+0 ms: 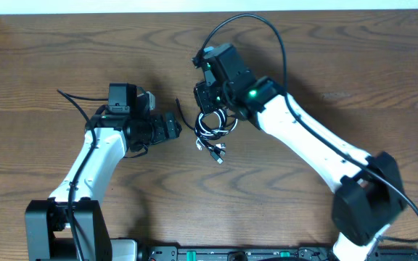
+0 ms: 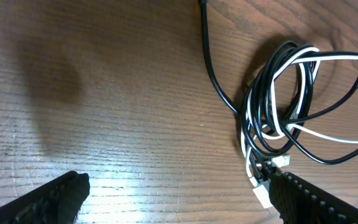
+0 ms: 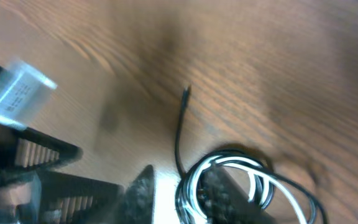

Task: Untangle cables

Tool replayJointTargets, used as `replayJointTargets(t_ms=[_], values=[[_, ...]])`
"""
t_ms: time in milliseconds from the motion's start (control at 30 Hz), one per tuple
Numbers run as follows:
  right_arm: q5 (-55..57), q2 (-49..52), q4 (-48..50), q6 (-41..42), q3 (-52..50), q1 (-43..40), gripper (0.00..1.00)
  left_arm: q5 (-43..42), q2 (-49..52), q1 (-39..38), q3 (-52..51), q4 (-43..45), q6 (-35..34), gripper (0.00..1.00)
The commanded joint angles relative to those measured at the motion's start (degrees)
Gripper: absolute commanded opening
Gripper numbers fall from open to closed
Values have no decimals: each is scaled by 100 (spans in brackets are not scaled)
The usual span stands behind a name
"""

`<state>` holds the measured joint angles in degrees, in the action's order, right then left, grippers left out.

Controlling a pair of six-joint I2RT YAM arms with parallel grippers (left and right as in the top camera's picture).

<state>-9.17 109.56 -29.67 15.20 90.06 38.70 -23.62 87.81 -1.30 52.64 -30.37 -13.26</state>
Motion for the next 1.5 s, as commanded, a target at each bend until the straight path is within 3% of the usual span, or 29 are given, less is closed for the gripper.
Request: replayJointTargets(t_ms=[0,67,267,467,767,967,1167,1367,1467], values=[[-203,605,-81,-219,-24,83,38,74,11,-7,46,-13,57,98],[-203,811,-68,-225,-24,153,43,81,11,-7,46,-13,57,98],[-164,1327,151,-417,-24,354,44,81,11,-7,46,-13,57,98],[221,1443,109,-411,-28,439,31,203,11,-7,46,-17,59,98],[219,1443,-343,-348,-28,577,24,1130,11,-7,46,-205,57,98],[216,1443,-654,-363,-28,791,8,1246,11,-7,46,-238,59,98],[216,1443,-1298,-1128,-28,970,4,1810,11,-7,46,-369,57,98],[227,1443,-2267,-2004,-24,992,8,1834,11,0,46,-385,57,98],[372,1405,-2566,-2085,50,925,20,1834,11,0,46,-385,57,98]])
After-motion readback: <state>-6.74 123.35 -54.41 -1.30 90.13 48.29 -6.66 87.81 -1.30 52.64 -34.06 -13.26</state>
